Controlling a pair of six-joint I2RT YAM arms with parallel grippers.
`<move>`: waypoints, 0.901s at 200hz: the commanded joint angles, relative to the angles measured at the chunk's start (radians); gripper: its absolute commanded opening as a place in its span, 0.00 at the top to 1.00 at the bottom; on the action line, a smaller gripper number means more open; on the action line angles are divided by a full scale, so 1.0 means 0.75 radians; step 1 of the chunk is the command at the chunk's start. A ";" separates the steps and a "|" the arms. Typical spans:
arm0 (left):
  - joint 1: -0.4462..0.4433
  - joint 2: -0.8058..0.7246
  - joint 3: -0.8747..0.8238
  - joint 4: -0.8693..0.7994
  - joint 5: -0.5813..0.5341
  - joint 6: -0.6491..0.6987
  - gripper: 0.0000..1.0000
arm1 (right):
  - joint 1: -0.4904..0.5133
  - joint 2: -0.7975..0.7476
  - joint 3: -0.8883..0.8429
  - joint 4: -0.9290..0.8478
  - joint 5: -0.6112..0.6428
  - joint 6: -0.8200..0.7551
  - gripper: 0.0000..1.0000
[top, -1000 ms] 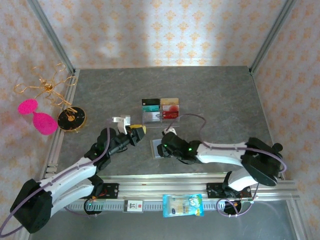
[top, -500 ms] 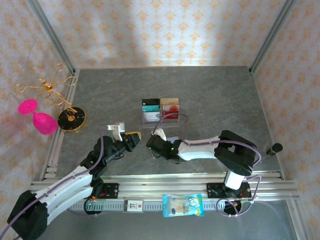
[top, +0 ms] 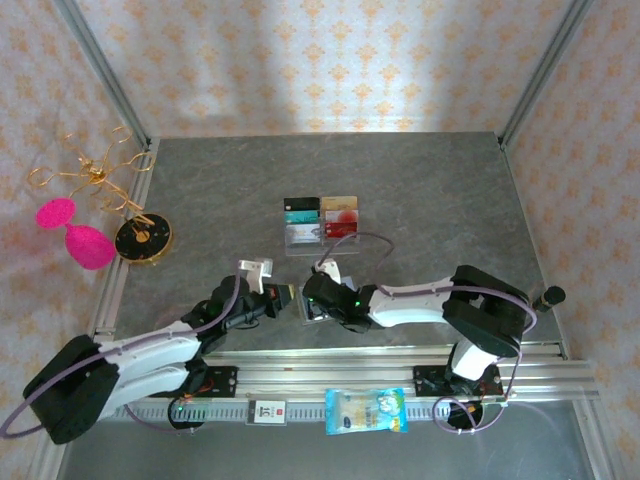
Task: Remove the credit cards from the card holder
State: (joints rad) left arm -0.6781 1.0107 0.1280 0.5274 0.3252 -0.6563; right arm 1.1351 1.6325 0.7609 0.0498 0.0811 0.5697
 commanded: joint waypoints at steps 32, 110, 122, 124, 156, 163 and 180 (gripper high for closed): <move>-0.065 0.272 0.084 0.185 0.005 -0.016 1.00 | -0.023 -0.085 -0.049 0.106 -0.046 0.115 1.00; -0.185 0.613 0.338 0.144 0.058 0.027 1.00 | -0.025 -0.410 -0.218 0.029 0.116 0.229 0.60; -0.213 0.696 0.384 0.141 0.074 0.034 1.00 | -0.026 -0.466 -0.242 -0.010 0.144 0.239 0.60; -0.217 0.711 0.391 0.143 0.078 0.033 1.00 | -0.028 -0.475 -0.247 -0.017 0.149 0.240 0.60; -0.251 0.907 0.464 0.209 0.155 0.005 1.00 | -0.035 -0.594 -0.307 -0.055 0.184 0.265 0.60; -0.255 0.922 0.480 0.194 0.158 0.008 1.00 | -0.039 -0.635 -0.315 -0.061 0.190 0.267 0.60; -0.254 0.866 0.469 0.185 0.116 0.013 1.00 | -0.049 -0.668 -0.316 -0.071 0.186 0.258 0.61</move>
State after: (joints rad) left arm -0.8597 1.6794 0.4755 0.6632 0.4088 -0.6544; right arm 1.1088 1.1820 0.5266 0.0132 0.1711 0.7464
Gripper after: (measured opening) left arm 0.043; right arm 0.395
